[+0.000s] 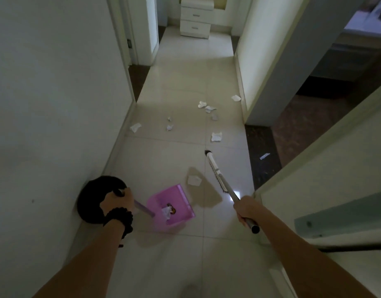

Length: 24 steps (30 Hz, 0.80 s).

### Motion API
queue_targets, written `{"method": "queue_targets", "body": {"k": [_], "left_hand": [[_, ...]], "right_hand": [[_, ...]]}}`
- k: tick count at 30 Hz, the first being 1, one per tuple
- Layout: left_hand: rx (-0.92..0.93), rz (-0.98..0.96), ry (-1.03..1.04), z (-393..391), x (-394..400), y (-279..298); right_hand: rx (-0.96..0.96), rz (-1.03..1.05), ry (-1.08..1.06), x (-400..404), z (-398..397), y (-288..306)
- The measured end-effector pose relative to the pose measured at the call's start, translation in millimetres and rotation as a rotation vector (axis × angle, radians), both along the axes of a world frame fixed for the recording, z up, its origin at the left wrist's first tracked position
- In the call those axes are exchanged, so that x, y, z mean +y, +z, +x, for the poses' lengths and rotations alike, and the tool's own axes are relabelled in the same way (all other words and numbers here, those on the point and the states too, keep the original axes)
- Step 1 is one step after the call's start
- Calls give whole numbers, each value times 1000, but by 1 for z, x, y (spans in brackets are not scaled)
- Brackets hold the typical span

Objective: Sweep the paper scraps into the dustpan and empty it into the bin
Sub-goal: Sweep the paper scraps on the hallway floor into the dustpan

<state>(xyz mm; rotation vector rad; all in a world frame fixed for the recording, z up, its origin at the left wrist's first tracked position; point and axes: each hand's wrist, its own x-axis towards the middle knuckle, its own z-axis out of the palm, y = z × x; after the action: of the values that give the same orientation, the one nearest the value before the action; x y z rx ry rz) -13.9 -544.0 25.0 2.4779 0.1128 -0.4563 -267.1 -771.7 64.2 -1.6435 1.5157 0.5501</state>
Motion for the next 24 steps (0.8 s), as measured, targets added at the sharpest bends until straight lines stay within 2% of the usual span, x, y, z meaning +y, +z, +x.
{"method": "queue_targets", "body": {"k": [1,3,5,8,10,13,18,22,24], "left_hand": [[1,18,-17,7,-17,-6],[15,61,-30,20,-41,-14],[17,87,-45,29,-60,-21],[-10,104,-95,45,-89,-30],[-19,126,-120,59,-105,-37],[-2,143,-122,86,-124,-54],[11,166,-142,113,-142,-80],[49,154,-193,134,-158,-86],[92,144,-244,143,-164,-87]], "right_hand": [[4,37,18,-15,8,-4],[126,67,158,-37,26,-10],[234,85,184,-53,41,-14],[278,64,285,-77,61,-32],[273,86,316,-86,75,-45],[198,88,211,-94,95,-54],[131,93,205,-102,134,-56],[210,182,291,-105,156,-64],[185,200,345,-105,168,-64]]}}
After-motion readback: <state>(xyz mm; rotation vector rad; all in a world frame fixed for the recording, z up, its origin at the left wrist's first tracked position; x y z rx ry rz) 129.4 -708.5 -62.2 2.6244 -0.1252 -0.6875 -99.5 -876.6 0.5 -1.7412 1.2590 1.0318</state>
